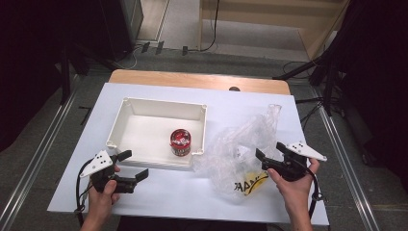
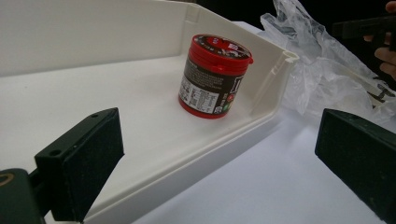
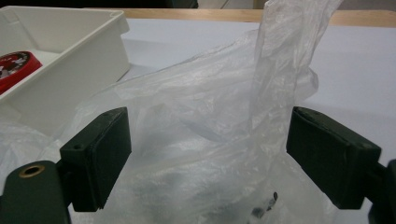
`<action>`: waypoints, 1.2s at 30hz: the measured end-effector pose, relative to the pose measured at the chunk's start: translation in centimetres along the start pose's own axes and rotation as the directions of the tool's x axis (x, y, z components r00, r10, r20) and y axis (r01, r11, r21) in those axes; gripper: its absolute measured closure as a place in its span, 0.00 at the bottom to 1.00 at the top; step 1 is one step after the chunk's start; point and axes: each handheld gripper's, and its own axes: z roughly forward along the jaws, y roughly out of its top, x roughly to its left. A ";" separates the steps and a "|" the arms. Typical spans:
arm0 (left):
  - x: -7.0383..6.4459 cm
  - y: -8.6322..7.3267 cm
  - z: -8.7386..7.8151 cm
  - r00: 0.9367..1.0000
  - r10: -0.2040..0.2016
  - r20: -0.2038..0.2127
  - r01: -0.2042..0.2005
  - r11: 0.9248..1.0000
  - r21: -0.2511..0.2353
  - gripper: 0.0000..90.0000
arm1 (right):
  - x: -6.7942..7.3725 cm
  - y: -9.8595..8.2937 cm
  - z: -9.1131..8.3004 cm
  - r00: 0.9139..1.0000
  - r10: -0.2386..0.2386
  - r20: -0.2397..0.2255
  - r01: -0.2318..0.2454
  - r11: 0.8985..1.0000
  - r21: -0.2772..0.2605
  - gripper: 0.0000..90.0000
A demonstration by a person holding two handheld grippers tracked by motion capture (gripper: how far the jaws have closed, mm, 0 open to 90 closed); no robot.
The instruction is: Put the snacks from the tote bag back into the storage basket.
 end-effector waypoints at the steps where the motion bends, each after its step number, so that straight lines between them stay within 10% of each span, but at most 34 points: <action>1: 0.0 0.0 0.0 1.000 0.000 0.000 0.000 1.000 0.000 0.01 | -0.2 -0.1 -0.2 1.000 0.001 -0.009 -0.001 1.000 -0.005 0.16; 36: 0.9 -0.2 -0.2 0.998 0.012 -0.062 -0.012 1.000 -0.001 0.04 | -5.8 -3.3 -3.5 0.998 0.061 0.035 -0.058 0.996 -0.069 0.16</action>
